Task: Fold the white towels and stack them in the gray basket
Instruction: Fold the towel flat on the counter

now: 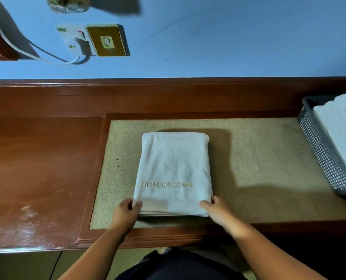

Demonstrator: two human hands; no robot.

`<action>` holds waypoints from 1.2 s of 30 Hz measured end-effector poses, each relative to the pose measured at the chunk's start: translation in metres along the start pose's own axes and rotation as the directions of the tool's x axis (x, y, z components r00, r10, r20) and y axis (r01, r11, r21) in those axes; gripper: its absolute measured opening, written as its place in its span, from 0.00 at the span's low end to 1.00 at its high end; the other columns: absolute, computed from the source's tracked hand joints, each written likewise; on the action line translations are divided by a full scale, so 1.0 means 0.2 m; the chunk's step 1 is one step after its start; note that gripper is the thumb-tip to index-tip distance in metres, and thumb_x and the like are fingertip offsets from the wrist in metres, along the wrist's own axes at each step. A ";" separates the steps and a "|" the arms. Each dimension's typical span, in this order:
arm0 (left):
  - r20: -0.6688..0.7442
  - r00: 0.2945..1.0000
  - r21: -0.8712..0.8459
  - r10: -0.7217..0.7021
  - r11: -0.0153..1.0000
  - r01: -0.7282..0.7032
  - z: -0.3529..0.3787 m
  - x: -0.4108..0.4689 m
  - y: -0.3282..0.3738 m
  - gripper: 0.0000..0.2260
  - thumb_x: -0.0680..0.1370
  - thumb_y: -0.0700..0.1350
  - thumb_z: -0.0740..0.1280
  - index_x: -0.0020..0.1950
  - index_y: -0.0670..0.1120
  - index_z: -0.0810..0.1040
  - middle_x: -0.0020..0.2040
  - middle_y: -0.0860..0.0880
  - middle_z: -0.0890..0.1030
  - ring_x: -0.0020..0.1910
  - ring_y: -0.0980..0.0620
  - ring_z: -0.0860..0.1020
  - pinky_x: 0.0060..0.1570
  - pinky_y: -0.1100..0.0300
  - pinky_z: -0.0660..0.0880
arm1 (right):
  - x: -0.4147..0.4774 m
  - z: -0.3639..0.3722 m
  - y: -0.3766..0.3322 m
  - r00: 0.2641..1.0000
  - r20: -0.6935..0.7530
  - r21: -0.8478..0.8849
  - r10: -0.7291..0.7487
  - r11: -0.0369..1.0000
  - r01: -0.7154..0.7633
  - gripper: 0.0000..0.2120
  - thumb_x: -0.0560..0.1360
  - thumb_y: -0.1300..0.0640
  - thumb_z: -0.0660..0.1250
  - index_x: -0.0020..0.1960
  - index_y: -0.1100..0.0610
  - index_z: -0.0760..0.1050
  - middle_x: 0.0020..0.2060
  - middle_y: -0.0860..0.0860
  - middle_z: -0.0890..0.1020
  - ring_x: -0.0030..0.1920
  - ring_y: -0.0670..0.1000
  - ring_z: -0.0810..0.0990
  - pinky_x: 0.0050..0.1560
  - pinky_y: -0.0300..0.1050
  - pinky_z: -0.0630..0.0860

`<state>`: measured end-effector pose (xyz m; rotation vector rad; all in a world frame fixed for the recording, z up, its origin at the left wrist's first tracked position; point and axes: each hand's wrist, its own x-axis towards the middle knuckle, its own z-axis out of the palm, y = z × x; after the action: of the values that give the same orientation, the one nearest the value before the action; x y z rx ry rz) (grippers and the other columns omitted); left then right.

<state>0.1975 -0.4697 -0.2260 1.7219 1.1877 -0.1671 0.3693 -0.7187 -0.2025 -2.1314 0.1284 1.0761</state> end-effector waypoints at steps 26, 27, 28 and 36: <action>0.140 0.881 0.708 0.452 0.576 -0.408 0.00 0.10 0.04 0.11 0.78 0.41 0.61 0.56 0.50 0.79 0.55 0.51 0.78 0.54 0.46 0.74 0.51 0.53 0.70 | 0.02 0.06 -0.04 0.845 0.042 -0.768 -0.533 0.523 0.369 0.13 0.79 0.51 0.56 0.60 0.54 0.72 0.55 0.49 0.74 0.54 0.53 0.76 0.51 0.48 0.70; 0.141 0.867 0.713 0.478 0.559 -0.424 0.00 0.11 0.06 0.12 0.76 0.39 0.62 0.57 0.50 0.79 0.55 0.50 0.78 0.53 0.45 0.75 0.51 0.52 0.72 | 0.04 0.05 -0.07 0.841 0.037 -0.763 -0.539 0.529 0.372 0.14 0.78 0.52 0.57 0.62 0.53 0.72 0.57 0.49 0.74 0.54 0.53 0.76 0.52 0.48 0.70; 0.151 0.849 0.713 0.506 0.539 -0.448 0.01 0.13 0.08 0.14 0.74 0.38 0.64 0.57 0.49 0.79 0.55 0.50 0.79 0.53 0.44 0.76 0.51 0.51 0.73 | 0.06 0.05 -0.09 0.830 0.029 -0.756 -0.556 0.531 0.382 0.16 0.77 0.52 0.58 0.64 0.53 0.72 0.59 0.50 0.73 0.55 0.54 0.76 0.53 0.48 0.71; 0.362 0.772 0.676 0.522 0.422 -0.603 0.04 0.31 0.38 0.27 0.84 0.50 0.54 0.83 0.49 0.51 0.83 0.47 0.45 0.81 0.48 0.51 0.77 0.47 0.57 | 0.23 -0.02 -0.34 0.826 0.108 -0.735 -0.553 0.515 0.441 0.33 0.81 0.46 0.57 0.82 0.51 0.49 0.81 0.52 0.43 0.80 0.52 0.41 0.77 0.53 0.54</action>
<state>0.2897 -0.4394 -0.2181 2.7590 0.3482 -0.3766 0.4277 -0.6618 -0.1971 -2.6858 -0.9925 0.6507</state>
